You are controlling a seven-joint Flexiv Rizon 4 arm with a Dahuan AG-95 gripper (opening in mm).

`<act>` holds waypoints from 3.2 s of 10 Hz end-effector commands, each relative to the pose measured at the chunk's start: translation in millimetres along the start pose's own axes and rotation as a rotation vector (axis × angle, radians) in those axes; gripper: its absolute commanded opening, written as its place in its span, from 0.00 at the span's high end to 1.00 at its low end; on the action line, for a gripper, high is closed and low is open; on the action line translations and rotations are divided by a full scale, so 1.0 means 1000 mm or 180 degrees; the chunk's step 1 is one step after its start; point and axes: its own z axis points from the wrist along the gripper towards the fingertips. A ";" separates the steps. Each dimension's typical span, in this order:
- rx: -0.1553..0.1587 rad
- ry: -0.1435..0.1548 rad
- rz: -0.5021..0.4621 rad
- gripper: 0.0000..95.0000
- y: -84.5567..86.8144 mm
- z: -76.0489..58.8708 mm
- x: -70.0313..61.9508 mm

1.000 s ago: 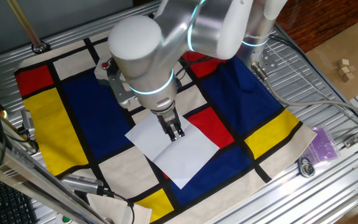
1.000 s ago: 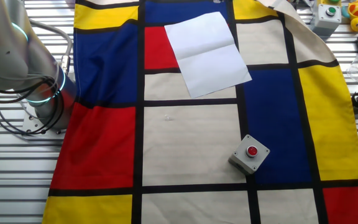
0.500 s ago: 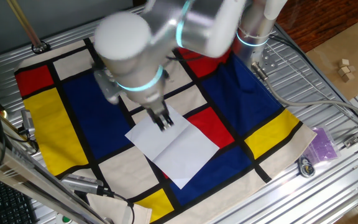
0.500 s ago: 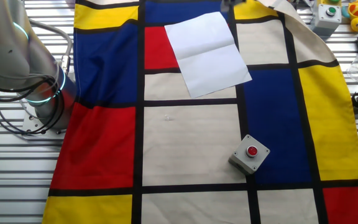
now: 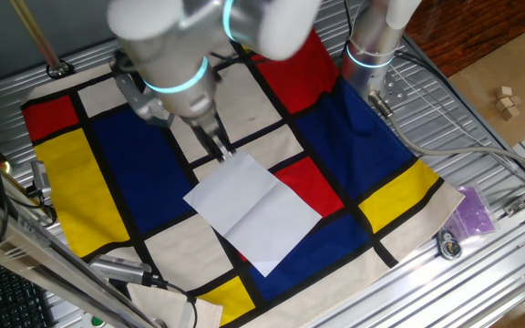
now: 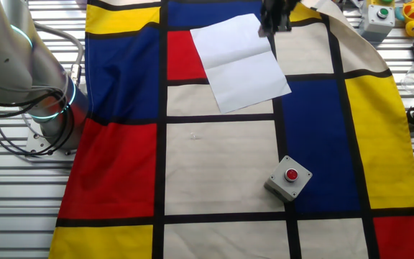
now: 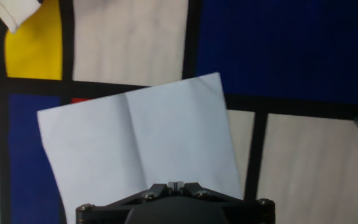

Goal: Flip over and spread out the paper that is laid flat on the table

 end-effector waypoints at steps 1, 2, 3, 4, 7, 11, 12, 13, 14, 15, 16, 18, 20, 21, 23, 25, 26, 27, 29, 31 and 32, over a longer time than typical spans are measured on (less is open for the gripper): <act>-0.0047 0.0001 -0.0027 1.00 -0.010 0.002 0.001; -0.0052 0.0005 -0.0053 1.00 -0.017 -0.001 -0.005; -0.0075 0.0027 -0.0058 1.00 -0.022 -0.004 -0.012; -0.0091 0.0047 -0.0054 1.00 -0.025 -0.007 -0.020; -0.0122 0.0057 -0.0038 1.00 -0.032 -0.003 -0.035; -0.0135 0.0059 -0.0051 1.00 -0.033 -0.004 -0.033; -0.0134 0.0058 -0.0056 1.00 -0.034 -0.002 -0.034; -0.0139 0.0056 -0.0045 1.00 -0.035 -0.002 -0.038; -0.0143 0.0071 -0.0032 1.00 -0.035 -0.003 -0.041; -0.0149 0.0072 -0.0023 1.00 -0.035 -0.005 -0.043; -0.0161 0.0068 -0.0025 1.00 -0.036 -0.007 -0.044; -0.0192 0.0073 0.0009 1.00 -0.037 -0.010 -0.053; -0.0205 0.0063 0.0027 1.00 -0.037 -0.009 -0.055; -0.0207 0.0064 0.0022 1.00 -0.037 -0.009 -0.055; -0.0207 0.0046 0.0012 1.00 -0.037 -0.008 -0.051; -0.0223 -0.0014 -0.0011 1.00 -0.036 -0.009 -0.029; -0.0218 -0.0005 -0.0023 1.00 -0.034 -0.011 -0.010; -0.0220 -0.0019 -0.0034 1.00 -0.032 -0.011 0.003; -0.0214 -0.0083 -0.0020 1.00 -0.026 -0.006 0.028; -0.0209 -0.0136 0.0005 1.00 -0.023 -0.003 0.051; -0.0209 -0.0146 0.0007 1.00 -0.023 -0.004 0.058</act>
